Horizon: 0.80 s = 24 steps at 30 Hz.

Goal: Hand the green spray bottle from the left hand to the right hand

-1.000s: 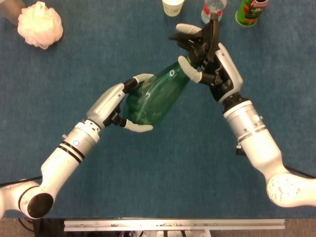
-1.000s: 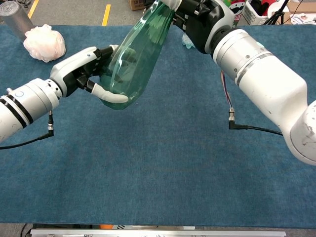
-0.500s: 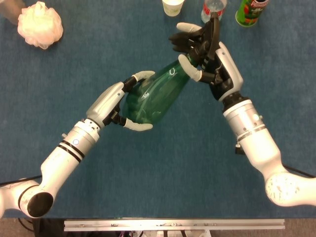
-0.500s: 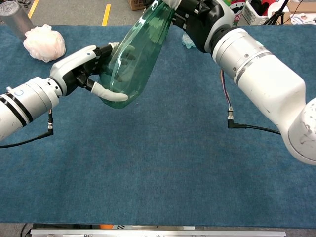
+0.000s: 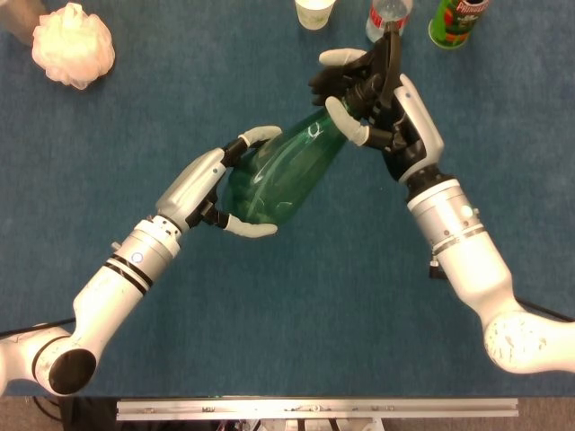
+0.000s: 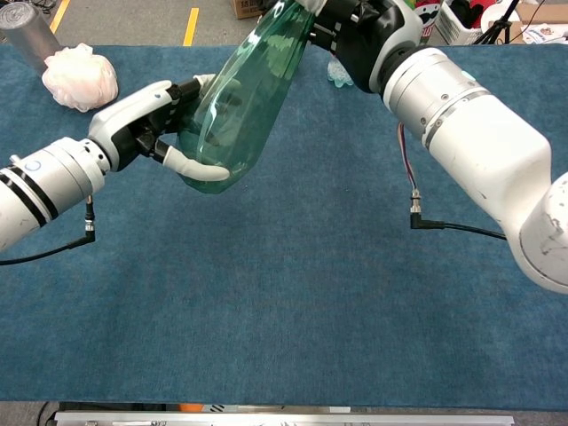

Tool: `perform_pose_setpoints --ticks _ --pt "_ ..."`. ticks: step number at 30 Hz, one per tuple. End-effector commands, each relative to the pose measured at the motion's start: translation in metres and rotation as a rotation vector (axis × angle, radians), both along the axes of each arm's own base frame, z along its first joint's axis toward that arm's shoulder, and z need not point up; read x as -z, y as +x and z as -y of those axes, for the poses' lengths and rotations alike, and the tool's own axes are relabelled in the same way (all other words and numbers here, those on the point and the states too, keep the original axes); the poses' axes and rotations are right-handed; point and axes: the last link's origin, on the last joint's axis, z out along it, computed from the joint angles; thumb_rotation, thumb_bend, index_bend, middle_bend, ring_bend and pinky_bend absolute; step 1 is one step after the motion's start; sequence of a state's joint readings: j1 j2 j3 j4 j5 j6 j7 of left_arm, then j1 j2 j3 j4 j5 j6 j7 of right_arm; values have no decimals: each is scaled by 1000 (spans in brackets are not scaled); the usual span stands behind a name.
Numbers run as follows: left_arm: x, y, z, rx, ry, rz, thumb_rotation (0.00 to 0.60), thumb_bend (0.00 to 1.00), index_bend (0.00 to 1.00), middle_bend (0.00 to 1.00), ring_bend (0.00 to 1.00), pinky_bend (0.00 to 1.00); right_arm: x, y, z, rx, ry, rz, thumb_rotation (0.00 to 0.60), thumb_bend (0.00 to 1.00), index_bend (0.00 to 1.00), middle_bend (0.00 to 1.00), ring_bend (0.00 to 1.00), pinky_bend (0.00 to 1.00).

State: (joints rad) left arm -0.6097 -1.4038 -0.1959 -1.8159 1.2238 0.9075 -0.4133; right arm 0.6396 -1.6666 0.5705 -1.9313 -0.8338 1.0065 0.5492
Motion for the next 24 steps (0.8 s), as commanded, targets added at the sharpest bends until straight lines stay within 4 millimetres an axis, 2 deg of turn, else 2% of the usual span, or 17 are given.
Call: perform_pose_setpoints --ticks 1,4,13,17,19,22,24 --pt "0 0 0 0 1 0 600 202 95 142 118 493 0 0 0 2 0 1 600 502 484 463 366 346" --pt "0 0 0 -1 0 -1 600 202 86 136 108 474 -1 -1 1 5 0 6 600 503 484 463 366 346" --pt "-2 -2 -3 -5 -5 -4 597 203 2 53 12 325 -3 -2 4 14 -6 8 600 504 484 463 366 347" --pt "-3 -3 -4 -1 -7 -4 517 197 0 0 0 202 -4 -3 5 19 -2 7 600 505 484 463 366 347" --pt "-3 -3 -4 4 -12 -11 480 182 0 0 0 173 -4 -4 5 22 1 6 600 507 484 463 366 347" --pt "-3 -4 -5 11 -19 -18 388 160 0 0 0 130 -5 -5 6 22 2 -1 600 508 484 463 367 347" --pt "-3 -4 -5 13 -18 -19 365 152 0 0 0 98 -4 -6 6 23 5 -5 600 508 484 463 367 352"
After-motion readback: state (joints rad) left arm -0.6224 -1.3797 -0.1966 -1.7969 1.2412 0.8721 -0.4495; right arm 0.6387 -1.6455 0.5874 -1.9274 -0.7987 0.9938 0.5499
